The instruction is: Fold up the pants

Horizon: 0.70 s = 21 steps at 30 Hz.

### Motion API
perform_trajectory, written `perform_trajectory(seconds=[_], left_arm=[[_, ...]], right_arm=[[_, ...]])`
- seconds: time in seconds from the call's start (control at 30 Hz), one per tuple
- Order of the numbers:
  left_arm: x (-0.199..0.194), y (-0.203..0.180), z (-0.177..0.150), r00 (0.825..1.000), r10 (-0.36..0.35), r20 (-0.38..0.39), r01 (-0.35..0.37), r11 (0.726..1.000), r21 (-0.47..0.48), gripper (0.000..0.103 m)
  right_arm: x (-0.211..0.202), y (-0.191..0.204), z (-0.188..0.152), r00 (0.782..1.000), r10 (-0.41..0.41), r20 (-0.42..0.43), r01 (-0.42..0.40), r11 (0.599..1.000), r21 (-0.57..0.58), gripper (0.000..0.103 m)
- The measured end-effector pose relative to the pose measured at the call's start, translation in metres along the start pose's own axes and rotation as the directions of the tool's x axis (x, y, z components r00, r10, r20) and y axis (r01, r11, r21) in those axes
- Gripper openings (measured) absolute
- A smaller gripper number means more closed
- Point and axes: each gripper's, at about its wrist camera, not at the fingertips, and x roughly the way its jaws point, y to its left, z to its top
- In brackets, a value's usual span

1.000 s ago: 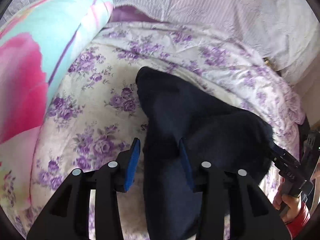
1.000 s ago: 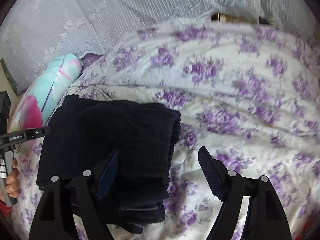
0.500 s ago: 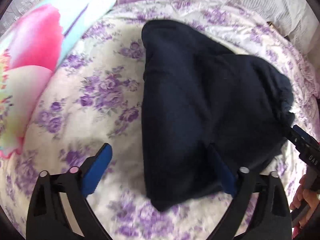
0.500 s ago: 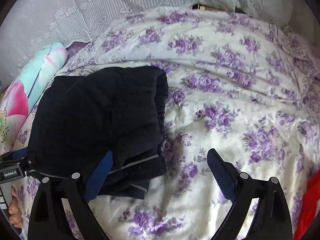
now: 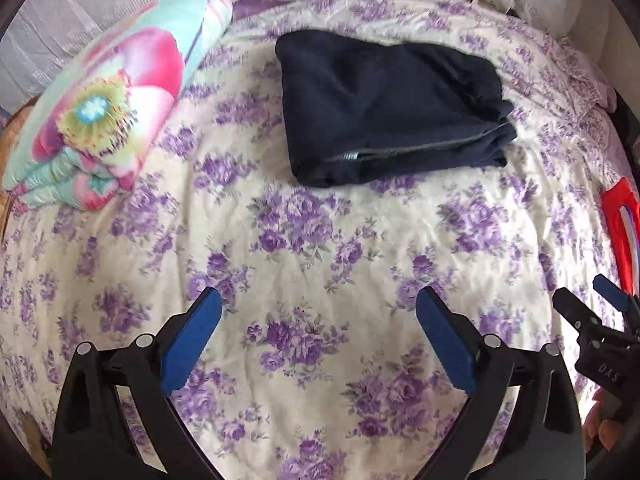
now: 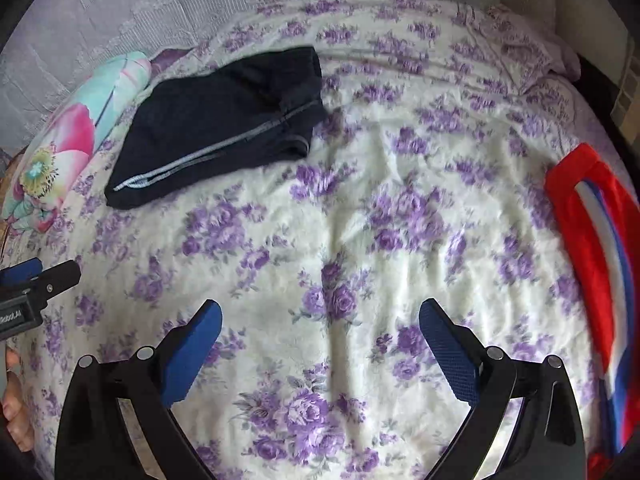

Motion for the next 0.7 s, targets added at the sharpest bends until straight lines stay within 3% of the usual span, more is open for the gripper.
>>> perform_trajectory(seconds=[0.13, 0.23, 0.33, 0.47, 0.53, 0.6, 0.63, 0.7], left_arm=[[-0.079, 0.004, 0.013, 0.985, 0.029, 0.173, -0.029, 1.000, 0.002, 0.098], [-0.124, 0.011, 0.032, 0.962, 0.042, 0.270, -0.043, 0.999, -0.003, 0.098], [-0.164, 0.015, 0.034, 0.947, 0.044, 0.319, -0.040, 0.999, -0.020, 0.098], [-0.206, 0.024, 0.024, 0.935, 0.028, 0.355, -0.004, 0.998, -0.068, 0.098], [-0.224, 0.027, 0.018, 0.933, 0.020, 0.359, 0.014, 0.996, -0.093, 0.098], [-0.241, 0.028, 0.011, 0.928, 0.027, 0.371, 0.015, 0.994, -0.109, 0.098], [-0.247, 0.029, 0.007, 0.924, 0.041, 0.379, 0.006, 0.993, -0.121, 0.098], [-0.263, 0.028, 0.000, 0.911, 0.090, 0.402, -0.028, 0.987, -0.157, 0.098]], right_arm=[[-0.079, 0.005, 0.027, 0.987, 0.009, 0.160, -0.012, 1.000, 0.018, 0.099], [-0.154, 0.008, 0.043, 0.949, -0.003, 0.316, -0.001, 1.000, 0.013, 0.100], [-0.233, 0.016, 0.047, 0.881, -0.022, 0.472, 0.024, 1.000, 0.001, 0.100], [-0.322, 0.024, 0.035, 0.751, 0.010, 0.660, -0.006, 1.000, -0.008, 0.100], [-0.341, 0.029, 0.029, 0.704, 0.064, 0.708, -0.051, 0.998, -0.039, 0.100], [-0.341, 0.033, 0.027, 0.696, 0.122, 0.708, -0.096, 0.992, -0.077, 0.100], [-0.332, 0.035, 0.029, 0.710, 0.140, 0.690, -0.104, 0.990, -0.093, 0.100], [-0.305, 0.037, 0.037, 0.781, 0.162, 0.603, -0.108, 0.986, -0.124, 0.100]])
